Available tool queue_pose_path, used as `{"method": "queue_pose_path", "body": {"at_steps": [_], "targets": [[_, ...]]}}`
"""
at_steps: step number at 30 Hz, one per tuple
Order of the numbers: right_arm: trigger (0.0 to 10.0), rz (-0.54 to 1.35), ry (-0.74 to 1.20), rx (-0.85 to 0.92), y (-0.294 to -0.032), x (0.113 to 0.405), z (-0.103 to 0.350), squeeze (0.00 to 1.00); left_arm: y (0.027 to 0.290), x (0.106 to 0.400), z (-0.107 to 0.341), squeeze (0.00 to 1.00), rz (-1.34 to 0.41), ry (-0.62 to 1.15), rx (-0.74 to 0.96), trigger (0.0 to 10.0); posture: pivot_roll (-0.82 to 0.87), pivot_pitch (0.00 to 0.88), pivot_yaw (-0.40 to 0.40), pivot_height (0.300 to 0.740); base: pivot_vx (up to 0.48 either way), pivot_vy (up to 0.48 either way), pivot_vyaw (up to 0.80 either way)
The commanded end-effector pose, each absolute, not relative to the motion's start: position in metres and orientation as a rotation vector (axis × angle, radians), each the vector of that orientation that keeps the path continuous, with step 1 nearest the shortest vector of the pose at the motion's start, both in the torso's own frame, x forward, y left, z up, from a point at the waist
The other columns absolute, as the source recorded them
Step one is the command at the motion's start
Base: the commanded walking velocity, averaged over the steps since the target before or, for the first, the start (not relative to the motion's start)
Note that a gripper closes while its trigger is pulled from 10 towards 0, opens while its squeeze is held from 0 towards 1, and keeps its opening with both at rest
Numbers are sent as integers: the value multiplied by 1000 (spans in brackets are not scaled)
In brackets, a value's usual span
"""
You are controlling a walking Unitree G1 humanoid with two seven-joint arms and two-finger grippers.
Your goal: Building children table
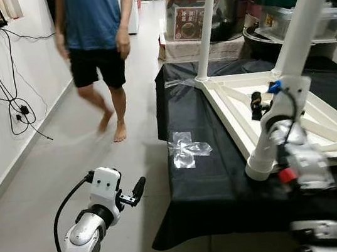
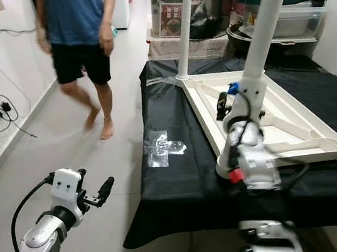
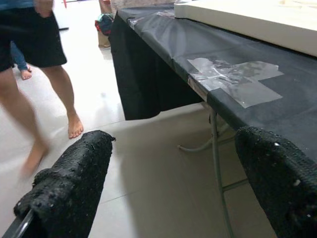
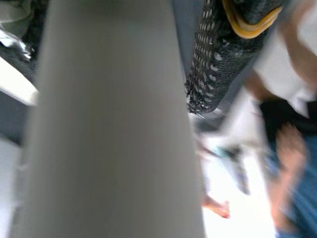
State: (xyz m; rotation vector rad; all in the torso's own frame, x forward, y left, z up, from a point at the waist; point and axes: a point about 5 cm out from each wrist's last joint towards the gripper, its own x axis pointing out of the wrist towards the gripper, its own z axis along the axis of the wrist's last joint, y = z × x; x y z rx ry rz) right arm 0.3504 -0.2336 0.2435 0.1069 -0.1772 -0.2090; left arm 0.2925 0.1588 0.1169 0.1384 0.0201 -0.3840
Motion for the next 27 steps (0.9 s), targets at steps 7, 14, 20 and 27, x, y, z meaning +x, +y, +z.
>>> {"method": "queue_pose_path", "body": {"at_steps": [7, 14, 20, 27], "targets": [[10000, 344, -216, 44, -243, 328, 248, 0, 154, 291, 116, 0, -406, 23, 147, 10000, 44, 0, -102, 740, 0, 0, 0], [2392, 456, -82, -104, -255, 335, 235, 0, 150, 292, 115, 0, -423, 24, 149, 10000, 53, 0, -104, 740, 0, 0, 0], [0, 313, -68, -161, -262, 357, 240, 0, 151, 294, 118, 0, -429, 14, 163, 10000, 63, 0, -111, 740, 0, 0, 0], [0, 81, -124, -33, -274, 360, 248, 0, 152, 294, 118, 0, -433, 14, 169, 10000, 61, 0, -104, 740, 0, 0, 0]]}}
